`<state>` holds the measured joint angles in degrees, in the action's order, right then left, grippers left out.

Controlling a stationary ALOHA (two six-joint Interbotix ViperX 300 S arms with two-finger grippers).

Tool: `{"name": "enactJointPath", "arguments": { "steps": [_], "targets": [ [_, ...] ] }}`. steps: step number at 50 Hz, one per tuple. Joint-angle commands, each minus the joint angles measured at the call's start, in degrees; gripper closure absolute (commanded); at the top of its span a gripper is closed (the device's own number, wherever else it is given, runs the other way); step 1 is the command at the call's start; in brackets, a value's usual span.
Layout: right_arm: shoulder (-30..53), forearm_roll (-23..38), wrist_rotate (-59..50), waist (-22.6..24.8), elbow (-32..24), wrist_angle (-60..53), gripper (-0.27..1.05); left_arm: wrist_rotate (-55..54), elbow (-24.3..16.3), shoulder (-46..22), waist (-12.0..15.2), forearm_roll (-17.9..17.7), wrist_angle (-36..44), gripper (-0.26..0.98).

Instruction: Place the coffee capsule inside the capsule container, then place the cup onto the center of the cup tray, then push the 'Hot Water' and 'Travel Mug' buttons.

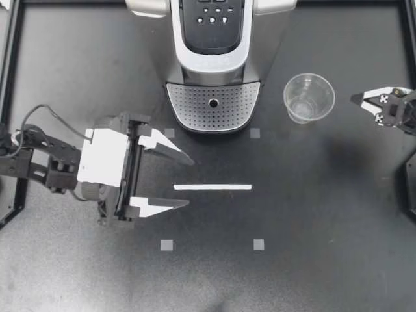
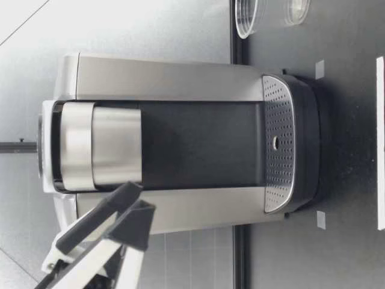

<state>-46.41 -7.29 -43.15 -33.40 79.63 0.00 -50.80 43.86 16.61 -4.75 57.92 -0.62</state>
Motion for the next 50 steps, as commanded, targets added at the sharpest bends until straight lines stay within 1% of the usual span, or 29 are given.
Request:
{"name": "enactJointPath", "arguments": {
  "steps": [1, 5, 11, 28, 50],
  "targets": [
    [1.2, -0.1, 0.0, -0.4, -0.9, -0.7, 0.46, 0.0, -0.6, 0.4, 0.1, -0.1, 0.3, 0.02],
    [2.5, 0.0, 0.0, -0.4, -1.2, -1.9, 0.37, 0.0, -0.6, 0.4, 0.2, 0.0, 0.2, 0.02],
    [5.0, -0.1, 0.0, -0.4, -2.0, -3.3, 0.30, 0.0, -0.6, 0.4, 0.1, -0.1, 0.3, 0.02],
    [13.9, 0.0, 0.2, -0.4, -5.6, -4.1, 0.30, 0.0, -0.4, 0.3, 0.1, -0.1, 0.1, 0.02],
    [19.2, 0.0, 0.3, -0.4, -7.8, -4.1, 0.30, 0.0, 0.1, 0.3, 0.2, -0.1, 0.3, 0.02]
  ]
}}
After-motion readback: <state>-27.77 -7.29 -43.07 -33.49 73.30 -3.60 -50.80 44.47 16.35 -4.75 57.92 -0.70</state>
